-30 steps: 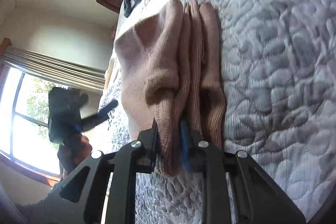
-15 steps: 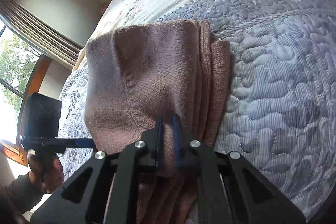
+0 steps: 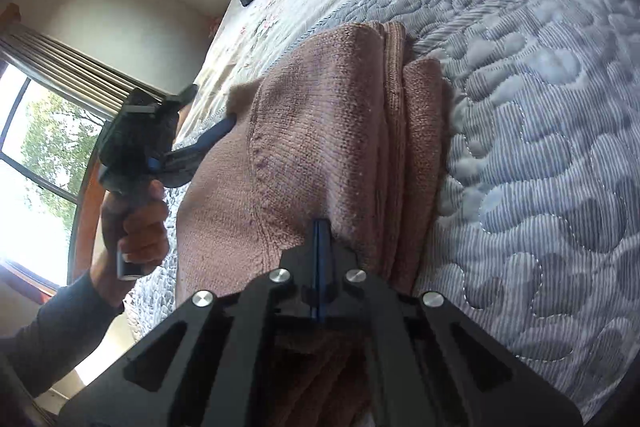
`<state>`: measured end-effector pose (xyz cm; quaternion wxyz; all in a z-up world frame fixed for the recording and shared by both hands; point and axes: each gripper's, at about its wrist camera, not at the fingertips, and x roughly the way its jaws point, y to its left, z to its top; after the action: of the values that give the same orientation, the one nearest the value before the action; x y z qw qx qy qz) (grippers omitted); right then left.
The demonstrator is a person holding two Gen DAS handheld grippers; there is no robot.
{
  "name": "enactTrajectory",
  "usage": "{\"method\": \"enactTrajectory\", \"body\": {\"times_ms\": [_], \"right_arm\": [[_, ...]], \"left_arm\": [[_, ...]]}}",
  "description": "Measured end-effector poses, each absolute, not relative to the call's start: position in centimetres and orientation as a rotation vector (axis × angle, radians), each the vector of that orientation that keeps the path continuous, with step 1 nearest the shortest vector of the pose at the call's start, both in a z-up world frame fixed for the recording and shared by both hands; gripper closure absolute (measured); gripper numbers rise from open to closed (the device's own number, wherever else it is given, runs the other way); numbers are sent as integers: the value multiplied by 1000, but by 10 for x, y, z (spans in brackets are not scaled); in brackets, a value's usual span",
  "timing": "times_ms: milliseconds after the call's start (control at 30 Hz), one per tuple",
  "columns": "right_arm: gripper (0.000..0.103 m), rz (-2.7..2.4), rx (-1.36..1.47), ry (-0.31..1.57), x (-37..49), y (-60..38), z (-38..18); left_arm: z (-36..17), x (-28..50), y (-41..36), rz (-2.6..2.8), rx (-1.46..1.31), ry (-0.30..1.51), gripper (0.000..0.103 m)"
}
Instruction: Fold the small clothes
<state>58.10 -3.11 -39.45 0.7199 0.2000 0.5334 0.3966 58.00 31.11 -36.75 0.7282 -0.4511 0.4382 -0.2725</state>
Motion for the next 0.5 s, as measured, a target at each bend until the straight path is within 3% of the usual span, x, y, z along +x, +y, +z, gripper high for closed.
{"method": "enactTrajectory", "body": {"times_ms": [33,100,133,167,267,300,400,433,467,500], "right_arm": [[103,885,451,1189,583,-32,-395],[103,898,499,1240,588,-38,-393],[103,902,525,1257,599,-35,-388],[96,913,546,1244,599,-40,-375],[90,926,597,1185,619,-40,-344],[90,923,585,1188,627,-36,-340],[90,885,628,1236,656,-27,-352],[97,851,636,1252,666,-26,-360],[103,786,620,1281,674,-29,-372],[103,738,632,1302,679,-34,-385]], "left_arm": [[-374,580,315,-592,-1026,957,69],[-384,579,326,-572,-1072,975,91],[-384,579,329,-569,-1070,983,91],[-381,578,330,-569,-1059,987,90],[-363,571,335,-615,-1058,948,63],[-357,568,336,-628,-1052,929,60],[-354,566,330,-647,-1035,933,60],[-359,568,328,-632,-1020,952,60],[-365,569,327,-624,-1022,957,64],[-371,570,327,-614,-1031,962,73]]}}
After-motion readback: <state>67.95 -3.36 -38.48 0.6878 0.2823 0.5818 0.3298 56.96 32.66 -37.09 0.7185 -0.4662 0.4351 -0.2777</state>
